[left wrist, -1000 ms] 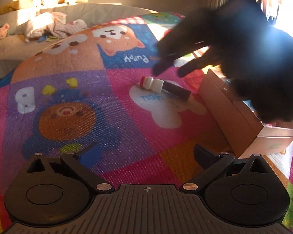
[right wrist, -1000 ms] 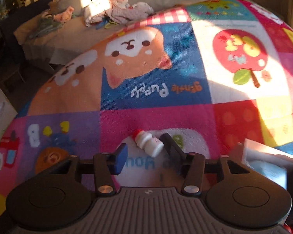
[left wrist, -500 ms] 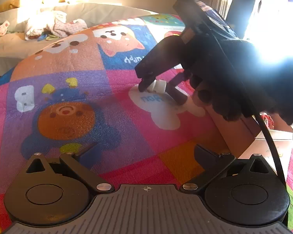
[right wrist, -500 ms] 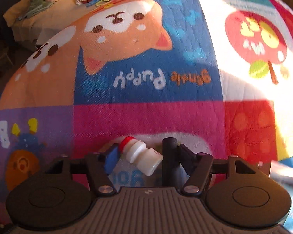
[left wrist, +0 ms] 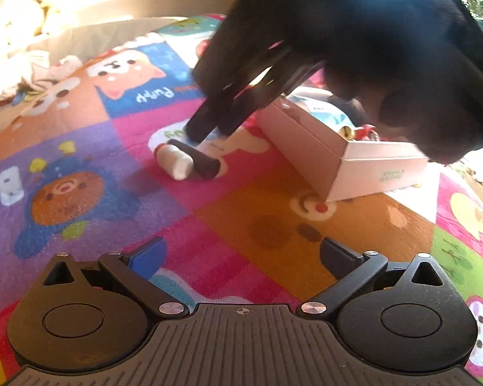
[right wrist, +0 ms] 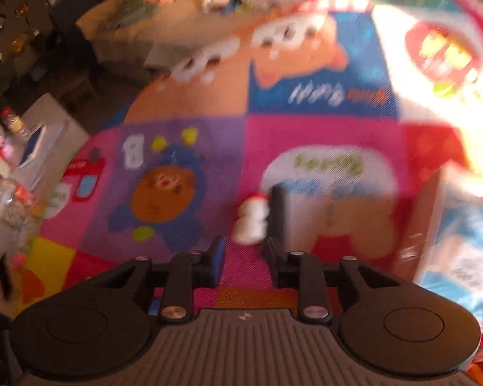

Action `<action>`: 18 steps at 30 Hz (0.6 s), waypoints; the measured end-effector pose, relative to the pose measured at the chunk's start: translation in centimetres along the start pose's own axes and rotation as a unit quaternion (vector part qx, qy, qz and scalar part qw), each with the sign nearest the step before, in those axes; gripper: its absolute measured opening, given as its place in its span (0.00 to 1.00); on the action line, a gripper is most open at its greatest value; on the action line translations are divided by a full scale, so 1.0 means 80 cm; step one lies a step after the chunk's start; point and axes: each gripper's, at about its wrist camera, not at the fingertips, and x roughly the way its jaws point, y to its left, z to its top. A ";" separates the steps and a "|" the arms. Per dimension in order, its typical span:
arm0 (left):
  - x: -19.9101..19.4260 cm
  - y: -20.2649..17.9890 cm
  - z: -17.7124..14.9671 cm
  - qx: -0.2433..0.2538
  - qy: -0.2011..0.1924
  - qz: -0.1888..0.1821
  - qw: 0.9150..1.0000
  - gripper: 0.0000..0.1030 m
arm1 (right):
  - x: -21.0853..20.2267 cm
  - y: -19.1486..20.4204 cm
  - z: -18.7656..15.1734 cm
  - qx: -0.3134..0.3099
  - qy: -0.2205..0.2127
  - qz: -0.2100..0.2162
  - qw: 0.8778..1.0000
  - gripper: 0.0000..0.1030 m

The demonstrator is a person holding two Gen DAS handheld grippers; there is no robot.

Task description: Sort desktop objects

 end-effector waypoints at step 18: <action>-0.007 0.025 -0.001 -0.044 0.013 -0.014 0.999 1.00 | 0.060 -0.007 -0.023 -0.011 0.029 -0.022 0.999 0.21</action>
